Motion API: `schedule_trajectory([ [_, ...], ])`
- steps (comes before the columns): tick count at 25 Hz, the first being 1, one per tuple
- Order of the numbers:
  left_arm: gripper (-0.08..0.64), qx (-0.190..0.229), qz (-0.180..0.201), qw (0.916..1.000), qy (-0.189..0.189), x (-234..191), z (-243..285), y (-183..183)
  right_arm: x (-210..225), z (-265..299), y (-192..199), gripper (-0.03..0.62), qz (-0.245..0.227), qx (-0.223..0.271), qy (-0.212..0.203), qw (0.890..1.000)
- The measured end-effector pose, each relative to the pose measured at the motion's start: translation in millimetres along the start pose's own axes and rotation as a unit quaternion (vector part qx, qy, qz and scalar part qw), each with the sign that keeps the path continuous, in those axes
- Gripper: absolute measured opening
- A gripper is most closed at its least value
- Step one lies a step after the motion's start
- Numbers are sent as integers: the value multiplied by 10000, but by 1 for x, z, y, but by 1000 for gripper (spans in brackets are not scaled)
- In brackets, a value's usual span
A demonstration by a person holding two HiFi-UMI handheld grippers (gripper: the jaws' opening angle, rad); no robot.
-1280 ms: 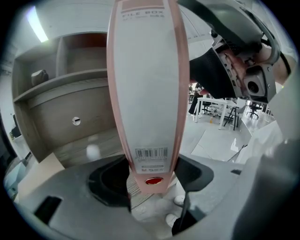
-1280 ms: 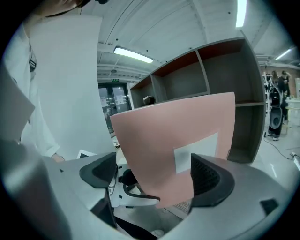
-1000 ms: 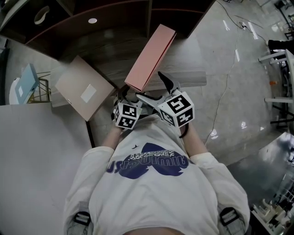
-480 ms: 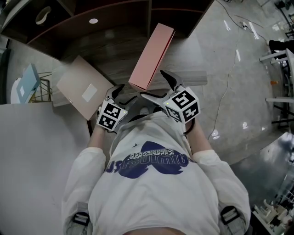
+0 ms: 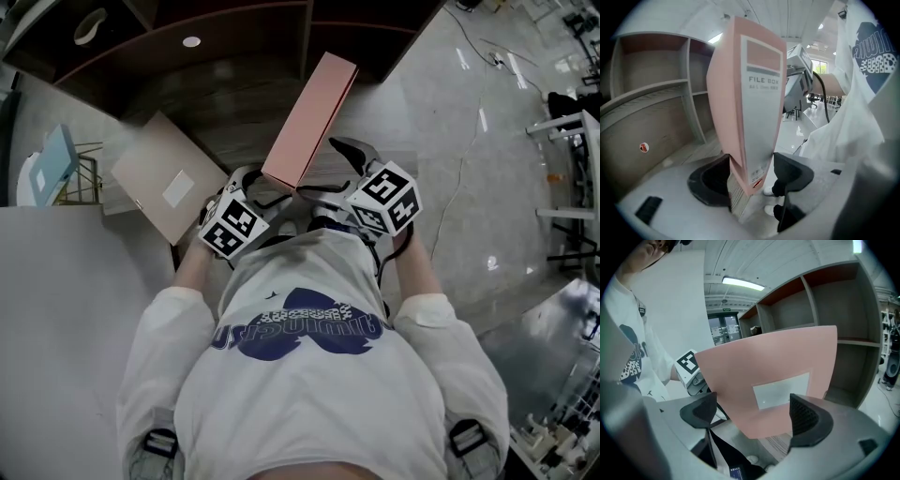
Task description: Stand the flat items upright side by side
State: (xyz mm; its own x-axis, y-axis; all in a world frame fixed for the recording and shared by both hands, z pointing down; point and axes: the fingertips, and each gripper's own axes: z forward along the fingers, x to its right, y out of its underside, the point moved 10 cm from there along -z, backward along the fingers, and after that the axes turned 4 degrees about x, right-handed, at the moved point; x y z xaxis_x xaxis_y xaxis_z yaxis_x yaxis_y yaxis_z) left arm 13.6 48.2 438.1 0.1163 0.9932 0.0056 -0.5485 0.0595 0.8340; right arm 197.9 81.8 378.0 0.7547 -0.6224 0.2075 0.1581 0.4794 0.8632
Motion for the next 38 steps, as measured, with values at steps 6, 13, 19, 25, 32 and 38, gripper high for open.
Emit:
schedule_trajectory([
  [6,298,-88,133,9998,-146,8,1,-3,11,5,0,454,-67,-60,-646,9979],
  [13,298,-319,231,9987,-333,23,10,-12,33,2,-6,454,-328,-366,-1330,9899],
  [19,298,-415,61,9976,-550,31,26,-29,61,-4,-12,454,-595,-661,-1884,9781],
  [25,298,-525,-231,9937,-958,43,45,-43,87,-5,-14,454,-878,-754,-2566,9596],
  [32,298,-708,-617,9824,-1616,51,63,-53,110,6,-19,454,-1146,-797,-3253,9352],
  [38,298,-794,-977,9710,-2031,53,77,-62,128,12,-20,454,-1248,-795,-3689,9176],
])
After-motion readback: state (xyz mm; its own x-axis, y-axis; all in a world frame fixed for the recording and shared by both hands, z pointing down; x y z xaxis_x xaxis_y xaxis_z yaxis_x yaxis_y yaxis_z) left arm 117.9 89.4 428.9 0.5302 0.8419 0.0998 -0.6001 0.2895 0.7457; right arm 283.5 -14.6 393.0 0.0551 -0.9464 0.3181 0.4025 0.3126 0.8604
